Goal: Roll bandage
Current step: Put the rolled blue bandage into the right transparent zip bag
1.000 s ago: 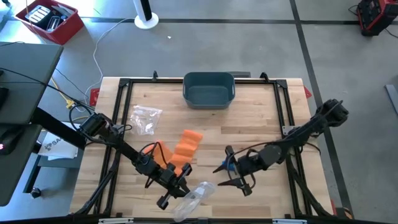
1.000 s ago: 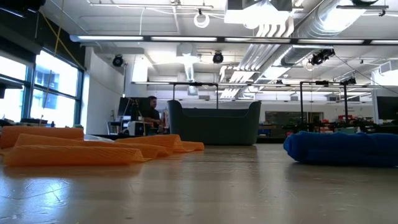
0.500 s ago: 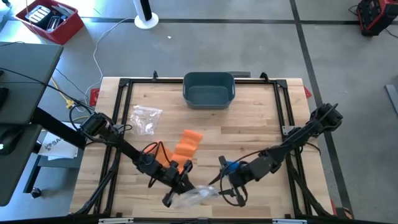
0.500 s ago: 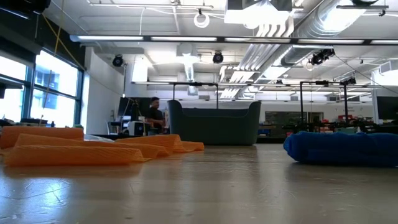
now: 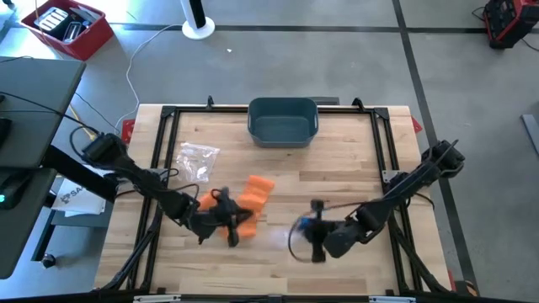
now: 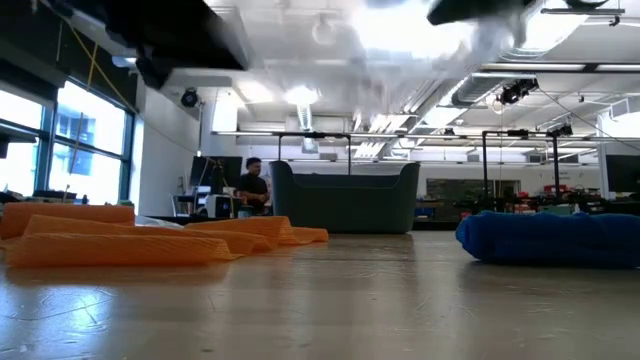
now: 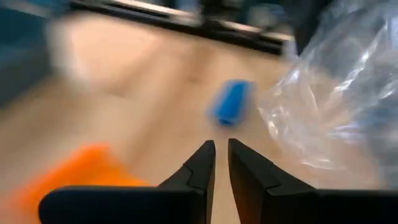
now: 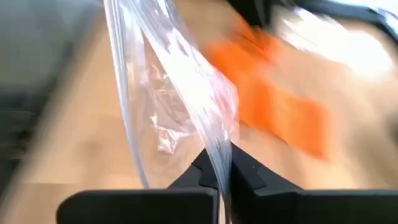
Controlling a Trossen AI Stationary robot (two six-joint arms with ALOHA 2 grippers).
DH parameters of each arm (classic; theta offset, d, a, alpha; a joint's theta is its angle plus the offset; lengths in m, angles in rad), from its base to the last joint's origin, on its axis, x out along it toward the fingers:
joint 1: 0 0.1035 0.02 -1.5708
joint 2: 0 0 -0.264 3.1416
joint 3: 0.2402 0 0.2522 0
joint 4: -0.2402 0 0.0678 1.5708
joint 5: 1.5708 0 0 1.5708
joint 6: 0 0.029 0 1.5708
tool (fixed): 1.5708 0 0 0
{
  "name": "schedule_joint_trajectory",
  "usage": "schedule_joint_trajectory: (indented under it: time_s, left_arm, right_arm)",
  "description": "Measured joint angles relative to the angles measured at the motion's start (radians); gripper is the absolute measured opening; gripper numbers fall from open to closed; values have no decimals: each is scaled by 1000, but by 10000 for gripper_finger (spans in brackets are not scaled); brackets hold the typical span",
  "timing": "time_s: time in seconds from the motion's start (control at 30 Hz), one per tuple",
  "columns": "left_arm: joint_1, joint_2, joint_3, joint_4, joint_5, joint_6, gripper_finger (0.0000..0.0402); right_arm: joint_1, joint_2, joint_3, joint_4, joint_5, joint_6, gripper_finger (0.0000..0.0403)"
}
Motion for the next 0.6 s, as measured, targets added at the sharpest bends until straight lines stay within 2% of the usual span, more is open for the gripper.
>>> schedule_joint_trajectory:
  time_s: [0.07,0.13,0.23,0.33,0.6]
  left_arm:
    - [-17,-28,36,-76,-116,19,35]
    - [-29,-27,78,-51,-137,136,33]
    - [-41,20,148,9,-133,321,36]
    - [-45,99,215,9,-131,425,54]
    - [-16,336,338,5,-143,453,144]
  right_arm:
    - [-15,0,14,-131,102,96,4]
    - [-35,-1,15,-194,156,136,2]
    - [-66,4,1,-197,135,93,1]
    - [-86,31,-6,-200,86,53,0]
    - [-88,92,-7,-186,12,36,0]
